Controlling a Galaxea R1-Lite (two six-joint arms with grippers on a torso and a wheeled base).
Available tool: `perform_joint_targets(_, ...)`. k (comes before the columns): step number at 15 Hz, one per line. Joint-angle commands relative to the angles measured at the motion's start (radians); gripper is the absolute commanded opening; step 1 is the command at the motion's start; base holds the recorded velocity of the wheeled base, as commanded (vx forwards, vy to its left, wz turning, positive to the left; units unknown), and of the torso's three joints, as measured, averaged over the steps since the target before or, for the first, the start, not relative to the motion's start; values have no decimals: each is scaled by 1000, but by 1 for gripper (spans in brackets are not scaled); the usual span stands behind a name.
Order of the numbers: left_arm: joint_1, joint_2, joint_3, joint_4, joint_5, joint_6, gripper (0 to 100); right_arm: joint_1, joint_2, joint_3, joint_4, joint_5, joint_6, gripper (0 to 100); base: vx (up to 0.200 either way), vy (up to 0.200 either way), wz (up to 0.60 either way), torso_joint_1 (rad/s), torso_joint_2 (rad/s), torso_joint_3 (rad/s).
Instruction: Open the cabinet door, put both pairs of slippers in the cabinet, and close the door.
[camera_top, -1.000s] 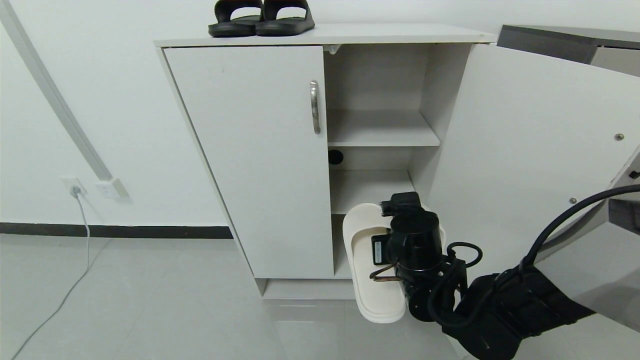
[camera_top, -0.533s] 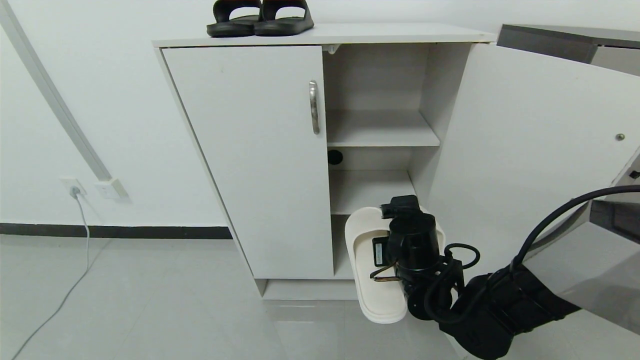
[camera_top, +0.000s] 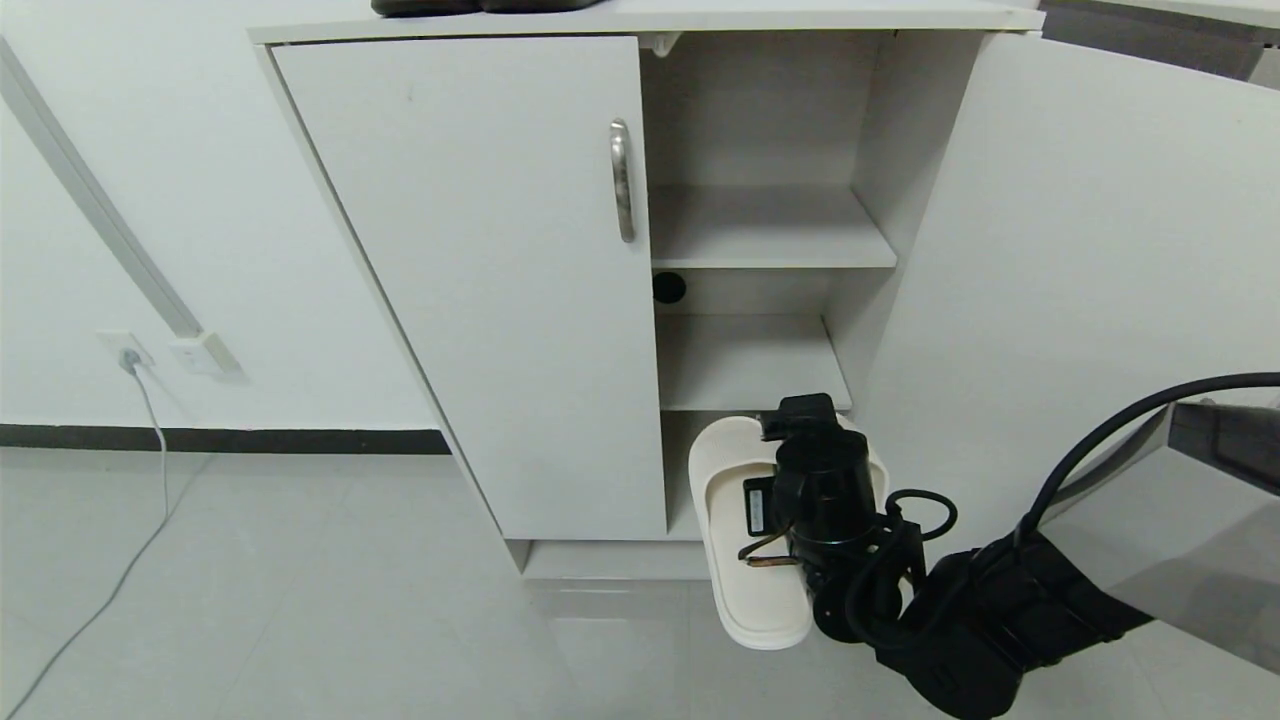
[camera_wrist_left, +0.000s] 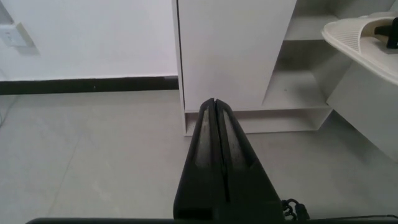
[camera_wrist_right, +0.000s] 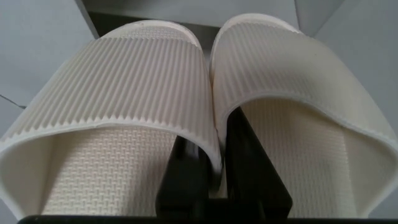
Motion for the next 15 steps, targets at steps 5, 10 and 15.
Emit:
perform_joint_targets(5, 0, 2, -1, 0, 0, 0, 0, 2, 37, -1, -48, -3, -5, 0, 0, 0, 0, 2, 1, -202)
perform_joint_targets(10, 0, 2, 0, 0, 1, -2, 0, 19, 12, 47, -277, -11, -132, 0, 0, 0, 0, 2, 2, -103)
perform_joint_targets(15, 0, 2, 0, 0, 1, -2, 0, 11, 29, 94, -454, -18, -249, 0, 0, 0, 0, 0, 0, 0)
